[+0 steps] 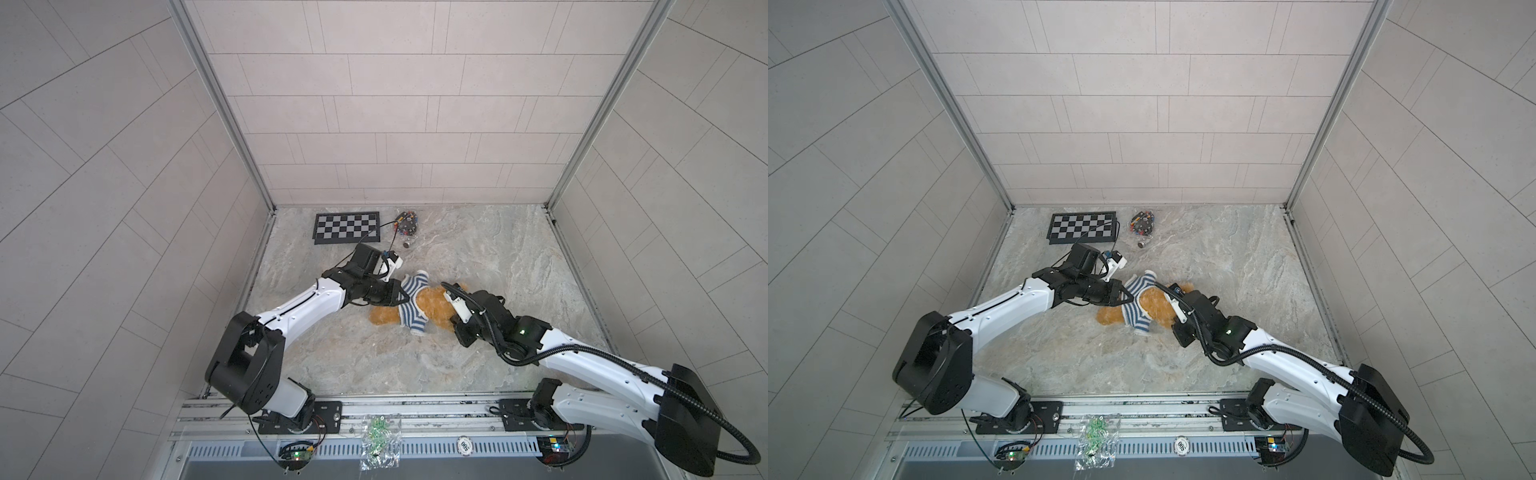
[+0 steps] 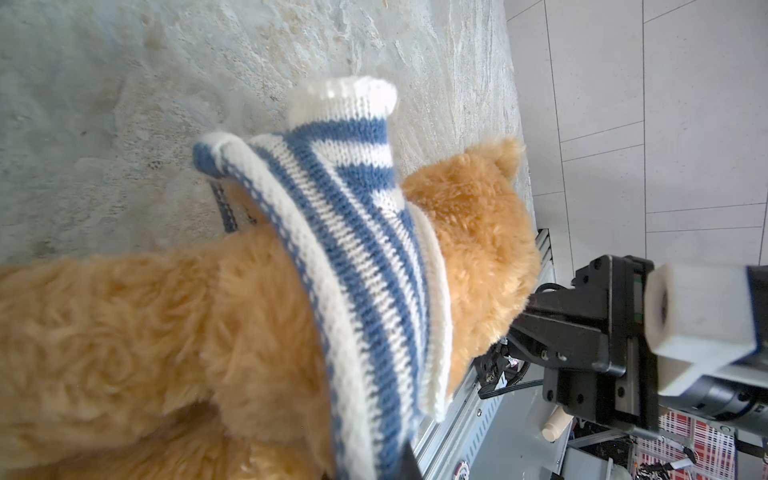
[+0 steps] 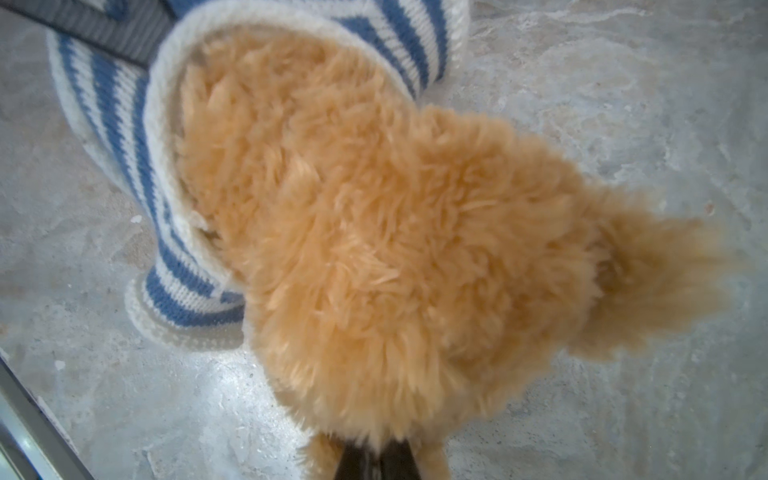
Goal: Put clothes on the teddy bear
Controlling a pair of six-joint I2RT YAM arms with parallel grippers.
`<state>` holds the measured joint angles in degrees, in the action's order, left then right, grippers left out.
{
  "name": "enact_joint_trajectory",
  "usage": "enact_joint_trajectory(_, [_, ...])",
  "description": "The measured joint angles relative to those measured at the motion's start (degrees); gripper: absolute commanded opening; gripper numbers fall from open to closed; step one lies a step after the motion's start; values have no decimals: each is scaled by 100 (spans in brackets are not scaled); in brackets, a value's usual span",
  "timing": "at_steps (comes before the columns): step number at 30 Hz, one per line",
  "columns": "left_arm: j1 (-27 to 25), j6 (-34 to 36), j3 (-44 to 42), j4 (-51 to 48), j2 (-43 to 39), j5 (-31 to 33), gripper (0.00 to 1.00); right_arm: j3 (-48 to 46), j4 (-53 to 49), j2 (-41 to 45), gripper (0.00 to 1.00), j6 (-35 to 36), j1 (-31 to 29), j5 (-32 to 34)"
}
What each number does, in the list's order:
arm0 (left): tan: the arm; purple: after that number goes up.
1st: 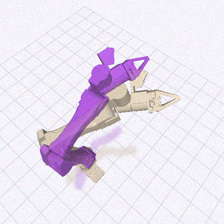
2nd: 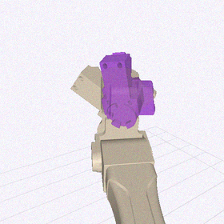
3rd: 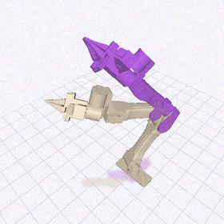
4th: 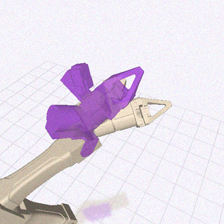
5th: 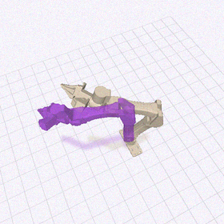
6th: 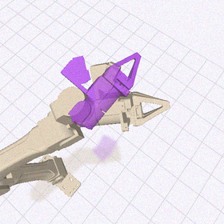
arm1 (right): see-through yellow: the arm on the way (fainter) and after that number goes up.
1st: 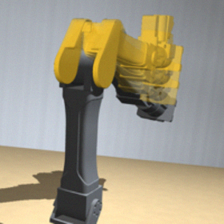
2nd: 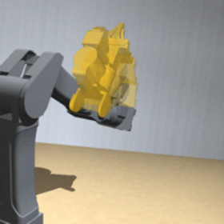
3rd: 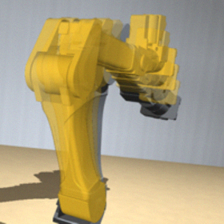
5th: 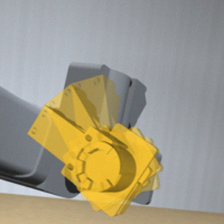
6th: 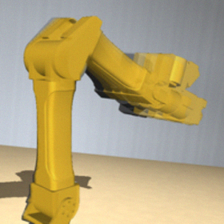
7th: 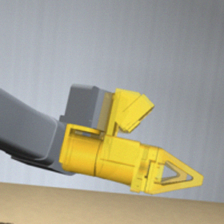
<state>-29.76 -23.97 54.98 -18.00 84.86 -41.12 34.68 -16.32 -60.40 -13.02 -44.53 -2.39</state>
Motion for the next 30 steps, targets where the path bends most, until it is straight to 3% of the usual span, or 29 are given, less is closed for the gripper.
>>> enact_joint_trajectory(7, [-2,68,-120,85,-317,481,47,247,-286,302,0,-229,-44,-398])
enact_joint_trajectory(12, [-208,365,-254,153,-756,1244,65,433,-511,625,0,-590,55,-920])
enact_joint_trajectory(14, [-407,557,-291,138,-986,1648,76,564,-625,636,0,-750,249,-1202])
enact_joint_trajectory(17, [-728,881,-483,162,-1453,2144,82,756,-817,564,0,-909,592,-1620])
enact_joint_trajectory(19, [-911,1058,-691,166,-1801,2422,91,848,-927,494,0,-953,796,-1860])
enact_joint_trajectory(25, [-1532,1569,-1300,98,-2804,3276,92,951,-1191,352,0,-957,1167,-2406])
enact_joint_trajectory(30, [-1998,1784,-1464,323,-2983,3504,73,1010,-1272,286,0,-951,1257,-2706])
